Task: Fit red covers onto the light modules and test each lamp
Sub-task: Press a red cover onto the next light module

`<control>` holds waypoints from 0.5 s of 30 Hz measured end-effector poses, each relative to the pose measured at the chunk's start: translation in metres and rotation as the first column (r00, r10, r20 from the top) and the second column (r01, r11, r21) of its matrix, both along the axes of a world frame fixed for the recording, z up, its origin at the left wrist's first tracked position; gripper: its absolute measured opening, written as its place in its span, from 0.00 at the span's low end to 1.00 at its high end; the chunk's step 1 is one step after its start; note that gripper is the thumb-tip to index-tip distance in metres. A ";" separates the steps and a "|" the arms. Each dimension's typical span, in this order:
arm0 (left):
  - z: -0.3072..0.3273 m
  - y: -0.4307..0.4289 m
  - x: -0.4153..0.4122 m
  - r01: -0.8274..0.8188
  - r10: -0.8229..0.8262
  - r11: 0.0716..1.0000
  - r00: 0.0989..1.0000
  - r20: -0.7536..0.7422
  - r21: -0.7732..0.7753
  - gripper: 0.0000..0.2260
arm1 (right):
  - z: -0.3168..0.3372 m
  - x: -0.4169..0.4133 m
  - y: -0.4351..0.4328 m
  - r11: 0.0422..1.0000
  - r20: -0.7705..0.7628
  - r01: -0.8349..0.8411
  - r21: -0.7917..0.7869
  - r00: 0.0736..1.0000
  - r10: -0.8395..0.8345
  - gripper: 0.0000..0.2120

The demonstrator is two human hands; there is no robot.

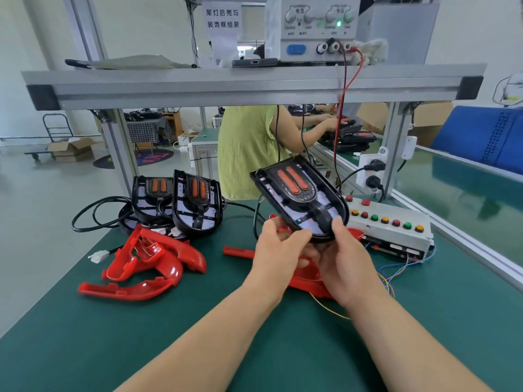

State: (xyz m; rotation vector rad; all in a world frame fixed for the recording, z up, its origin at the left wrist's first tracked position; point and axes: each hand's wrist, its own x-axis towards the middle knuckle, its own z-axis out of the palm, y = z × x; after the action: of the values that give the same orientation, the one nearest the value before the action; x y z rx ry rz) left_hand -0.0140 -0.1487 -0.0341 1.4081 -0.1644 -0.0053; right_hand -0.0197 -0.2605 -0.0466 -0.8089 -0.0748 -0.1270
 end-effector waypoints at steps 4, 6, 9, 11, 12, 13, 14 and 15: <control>-0.001 0.025 0.016 -0.192 0.190 0.975 0.981 0.035 0.110 0.16 | 0.002 0.002 -0.008 0.983 -0.082 0.077 0.165 0.995 -0.065 0.17; -0.007 0.043 0.028 -0.374 0.363 0.892 0.927 0.093 0.255 0.12 | 0.002 0.001 -0.010 0.974 -0.100 0.073 0.216 0.994 -0.053 0.16; -0.019 0.065 0.042 -0.356 0.331 0.762 0.932 0.148 0.541 0.15 | 0.000 0.000 -0.010 0.970 -0.124 0.053 0.237 0.992 -0.023 0.16; -0.024 0.068 0.048 -0.291 0.269 0.712 0.954 0.134 0.639 0.24 | -0.001 0.001 -0.008 0.970 -0.129 0.025 0.243 0.992 0.007 0.17; -0.025 0.066 0.050 -0.270 0.241 0.694 0.961 0.138 0.667 0.24 | -0.001 0.001 -0.007 0.971 -0.132 0.009 0.238 0.991 0.023 0.17; -0.026 0.064 0.050 -0.251 0.212 0.689 0.967 0.143 0.680 0.20 | -0.002 0.001 -0.007 0.973 -0.135 -0.005 0.231 0.990 0.037 0.17; -0.029 0.061 0.051 -0.233 0.188 0.697 0.972 0.141 0.678 0.15 | -0.003 0.001 -0.006 0.975 -0.140 -0.016 0.223 0.989 0.048 0.17; -0.029 0.058 0.051 -0.213 0.175 0.715 0.977 0.125 0.666 0.08 | -0.004 0.001 -0.006 0.976 -0.148 -0.021 0.215 0.988 0.054 0.17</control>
State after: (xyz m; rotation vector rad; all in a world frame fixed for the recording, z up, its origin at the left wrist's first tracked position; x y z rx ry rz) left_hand 0.0370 -0.0905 -0.0636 2.1645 -0.0517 0.1643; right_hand -0.0188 -0.2668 -0.0502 -0.6004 0.0679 -0.0355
